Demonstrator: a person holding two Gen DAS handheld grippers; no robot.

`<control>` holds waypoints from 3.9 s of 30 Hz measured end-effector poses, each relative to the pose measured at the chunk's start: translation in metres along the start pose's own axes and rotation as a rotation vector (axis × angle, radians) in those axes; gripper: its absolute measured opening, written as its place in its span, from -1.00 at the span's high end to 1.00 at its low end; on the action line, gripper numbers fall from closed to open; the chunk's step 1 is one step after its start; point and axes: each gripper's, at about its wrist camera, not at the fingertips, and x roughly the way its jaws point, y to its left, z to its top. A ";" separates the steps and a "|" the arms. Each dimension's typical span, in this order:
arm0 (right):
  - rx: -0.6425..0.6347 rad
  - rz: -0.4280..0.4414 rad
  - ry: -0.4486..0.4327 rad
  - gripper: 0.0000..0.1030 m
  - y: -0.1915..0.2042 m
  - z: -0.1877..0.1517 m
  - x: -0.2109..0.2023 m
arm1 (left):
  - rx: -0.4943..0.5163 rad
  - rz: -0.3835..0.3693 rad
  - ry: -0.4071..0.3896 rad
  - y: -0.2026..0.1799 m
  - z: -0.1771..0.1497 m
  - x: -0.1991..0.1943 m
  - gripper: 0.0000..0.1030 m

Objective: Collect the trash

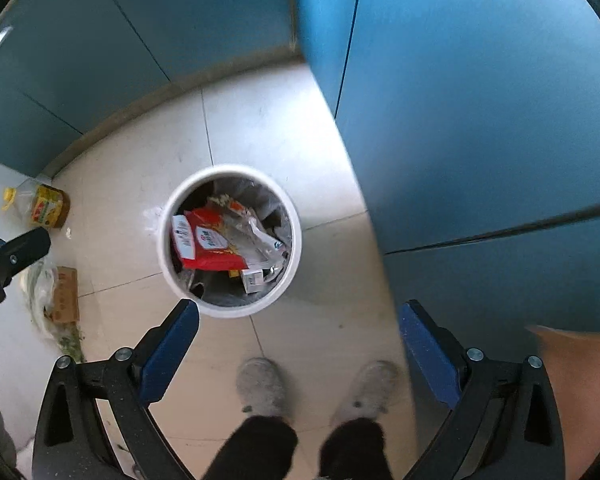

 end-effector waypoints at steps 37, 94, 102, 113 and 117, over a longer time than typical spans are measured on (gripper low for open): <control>-0.214 0.326 -0.339 -1.00 -0.063 -0.207 -0.534 | -0.143 -0.193 -0.296 -0.024 -0.220 -0.445 -0.91; -0.278 0.469 -0.290 -1.00 -0.027 -0.227 -0.559 | -0.122 -0.288 -0.364 -0.002 -0.249 -0.481 -1.00; -0.277 0.467 -0.289 -1.00 -0.027 -0.227 -0.559 | -0.119 -0.291 -0.361 -0.005 -0.251 -0.481 -1.00; -0.276 0.472 -0.286 -1.00 -0.030 -0.229 -0.557 | -0.111 -0.295 -0.358 -0.008 -0.253 -0.478 -1.00; -0.279 0.471 -0.284 -1.00 -0.031 -0.231 -0.554 | -0.112 -0.297 -0.356 -0.009 -0.254 -0.477 -1.00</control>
